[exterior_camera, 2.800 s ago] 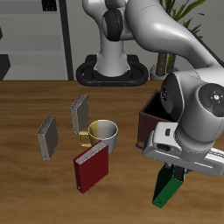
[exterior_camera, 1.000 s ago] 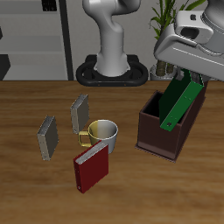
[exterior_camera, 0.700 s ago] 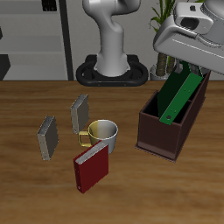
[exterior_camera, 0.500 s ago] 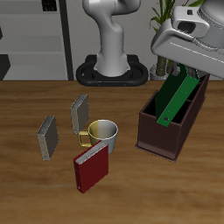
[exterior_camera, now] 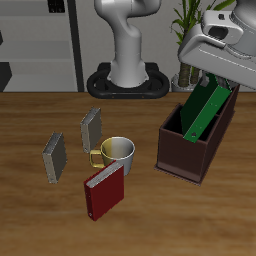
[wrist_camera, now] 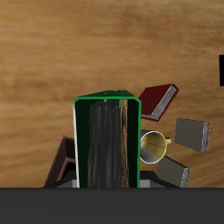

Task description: Place the green book into the left desk caddy's back compartment

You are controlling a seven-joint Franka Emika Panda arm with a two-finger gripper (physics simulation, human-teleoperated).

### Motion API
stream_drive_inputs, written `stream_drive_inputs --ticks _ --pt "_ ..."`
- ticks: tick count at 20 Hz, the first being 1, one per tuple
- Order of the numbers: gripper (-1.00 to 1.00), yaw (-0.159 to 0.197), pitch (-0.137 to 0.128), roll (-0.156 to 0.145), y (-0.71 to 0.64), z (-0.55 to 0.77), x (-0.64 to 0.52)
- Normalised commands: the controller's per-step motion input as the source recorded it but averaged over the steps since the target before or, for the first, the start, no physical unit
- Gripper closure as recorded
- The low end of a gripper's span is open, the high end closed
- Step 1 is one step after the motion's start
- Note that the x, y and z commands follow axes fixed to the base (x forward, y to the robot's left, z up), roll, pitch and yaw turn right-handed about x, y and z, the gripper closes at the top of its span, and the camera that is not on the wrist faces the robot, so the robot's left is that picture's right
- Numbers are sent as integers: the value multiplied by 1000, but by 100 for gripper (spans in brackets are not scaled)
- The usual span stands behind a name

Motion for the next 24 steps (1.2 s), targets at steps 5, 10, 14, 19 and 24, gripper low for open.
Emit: stream_drive_inputs --ticks 5,10,14,19,24 --pt "100 52 -51 -10 19 245 -571" --pt "100 53 -31 -11 -72 236 -603" --pt "100 -11 -12 -78 -125 184 -518" --pt "100 4 -12 -18 -19 23 -400" --pt "100 -23 -3 -33 42 53 -365"
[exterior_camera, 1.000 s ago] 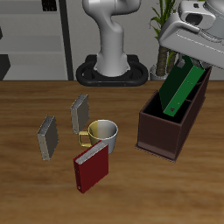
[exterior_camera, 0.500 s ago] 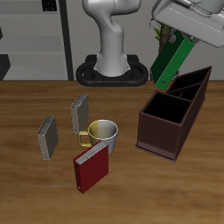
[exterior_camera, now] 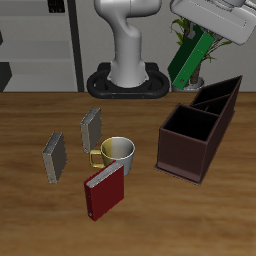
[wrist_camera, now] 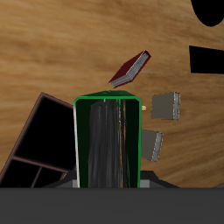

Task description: Place the green book into the left desk caddy's back compartment

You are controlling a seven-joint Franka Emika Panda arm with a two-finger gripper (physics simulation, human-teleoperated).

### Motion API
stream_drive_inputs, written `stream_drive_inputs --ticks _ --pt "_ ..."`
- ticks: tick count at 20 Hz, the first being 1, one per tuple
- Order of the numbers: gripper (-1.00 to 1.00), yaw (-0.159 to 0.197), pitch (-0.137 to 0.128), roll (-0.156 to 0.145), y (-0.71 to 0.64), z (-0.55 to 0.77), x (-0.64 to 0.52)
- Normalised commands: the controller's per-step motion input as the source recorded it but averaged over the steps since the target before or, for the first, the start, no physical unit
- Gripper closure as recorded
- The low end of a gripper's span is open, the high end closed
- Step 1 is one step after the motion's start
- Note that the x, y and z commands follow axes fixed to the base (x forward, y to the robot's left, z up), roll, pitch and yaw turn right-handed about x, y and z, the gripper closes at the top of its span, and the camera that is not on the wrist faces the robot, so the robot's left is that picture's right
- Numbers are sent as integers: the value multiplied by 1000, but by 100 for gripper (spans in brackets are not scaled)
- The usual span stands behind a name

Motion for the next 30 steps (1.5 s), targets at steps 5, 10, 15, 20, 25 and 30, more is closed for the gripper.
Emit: stream_drive_inputs --ticks 5,10,15,20,25,30 --pt "100 -76 12 4 237 -8 -486" --pt "100 -54 -30 43 288 79 -340" --pt "100 -60 2 23 340 -40 -341" --pt "100 -87 -37 -1 289 -16 -347" --pt "100 -36 -8 6 203 -47 -90" --pt "100 -87 21 -6 157 -113 -3"
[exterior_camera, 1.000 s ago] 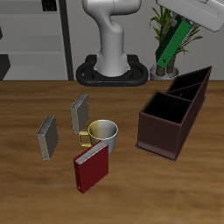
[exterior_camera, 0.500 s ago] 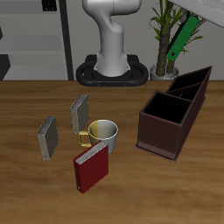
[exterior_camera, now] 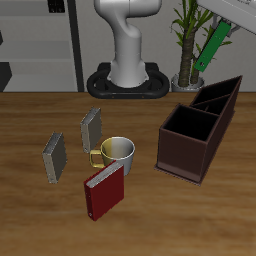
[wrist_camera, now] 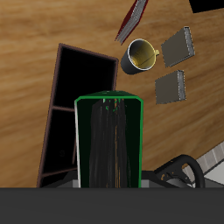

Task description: Place the green book into the left desk caddy's back compartment

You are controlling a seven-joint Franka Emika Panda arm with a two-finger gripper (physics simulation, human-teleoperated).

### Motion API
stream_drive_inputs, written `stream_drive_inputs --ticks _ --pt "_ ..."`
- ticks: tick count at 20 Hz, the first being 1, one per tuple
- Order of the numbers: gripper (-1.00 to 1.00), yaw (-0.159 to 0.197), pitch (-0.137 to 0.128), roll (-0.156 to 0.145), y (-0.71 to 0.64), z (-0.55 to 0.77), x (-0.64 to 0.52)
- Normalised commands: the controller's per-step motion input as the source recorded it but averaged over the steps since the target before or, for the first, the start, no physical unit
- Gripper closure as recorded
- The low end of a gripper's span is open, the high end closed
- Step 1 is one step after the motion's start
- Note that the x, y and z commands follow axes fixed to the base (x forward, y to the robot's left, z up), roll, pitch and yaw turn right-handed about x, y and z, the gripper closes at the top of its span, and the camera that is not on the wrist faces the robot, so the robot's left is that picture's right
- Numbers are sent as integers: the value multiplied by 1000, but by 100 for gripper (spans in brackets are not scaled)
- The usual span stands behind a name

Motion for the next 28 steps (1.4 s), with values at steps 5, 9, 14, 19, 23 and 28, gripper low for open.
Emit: stream_drive_inputs --ticks 5,9,14,19,23,28 --pt "100 -97 21 4 113 -97 27" --pt "100 -66 21 35 165 -103 42" --pt "100 -37 13 15 146 -85 -4" --pt "100 -30 7 36 202 -116 -59" --pt "100 -3 9 34 185 -121 20" --pt "100 -18 -10 28 135 -88 43"
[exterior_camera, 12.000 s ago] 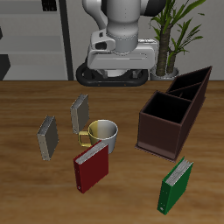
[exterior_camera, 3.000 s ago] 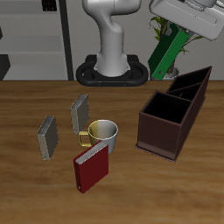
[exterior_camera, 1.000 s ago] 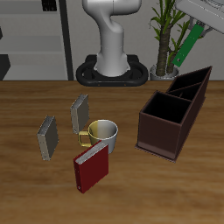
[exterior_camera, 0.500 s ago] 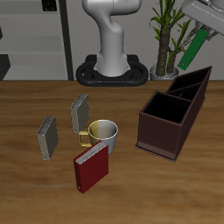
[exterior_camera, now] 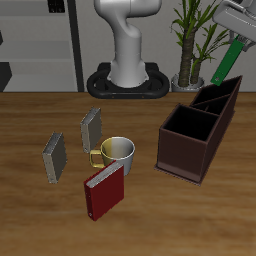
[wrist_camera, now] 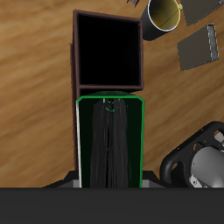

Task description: Place the green book into the left desk caddy's back compartment

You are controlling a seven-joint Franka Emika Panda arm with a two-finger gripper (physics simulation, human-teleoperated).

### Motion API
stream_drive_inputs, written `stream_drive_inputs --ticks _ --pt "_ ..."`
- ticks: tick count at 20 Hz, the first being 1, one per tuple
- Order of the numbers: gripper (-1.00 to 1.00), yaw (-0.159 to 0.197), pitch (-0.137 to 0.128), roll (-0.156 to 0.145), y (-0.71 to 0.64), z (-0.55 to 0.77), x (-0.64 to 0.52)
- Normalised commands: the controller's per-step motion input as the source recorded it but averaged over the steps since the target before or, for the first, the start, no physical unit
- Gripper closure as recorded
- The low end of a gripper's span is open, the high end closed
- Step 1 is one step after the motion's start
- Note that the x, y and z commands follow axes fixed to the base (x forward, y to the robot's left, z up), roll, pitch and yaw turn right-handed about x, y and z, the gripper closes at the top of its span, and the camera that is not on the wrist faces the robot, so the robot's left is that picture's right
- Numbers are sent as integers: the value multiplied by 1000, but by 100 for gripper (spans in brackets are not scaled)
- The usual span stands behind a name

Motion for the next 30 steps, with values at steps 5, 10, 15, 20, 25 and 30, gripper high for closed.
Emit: stream_drive_inputs --ticks 5,10,15,20,25,30 --pt "100 -15 12 9 115 -101 112" --pt "100 -4 11 6 43 -120 115" --pt "100 -10 13 -6 -40 -111 124" --pt "100 -36 26 -8 -96 -146 56" --pt "100 -18 24 -18 -47 -118 69" --pt "100 -17 38 13 36 -226 0"
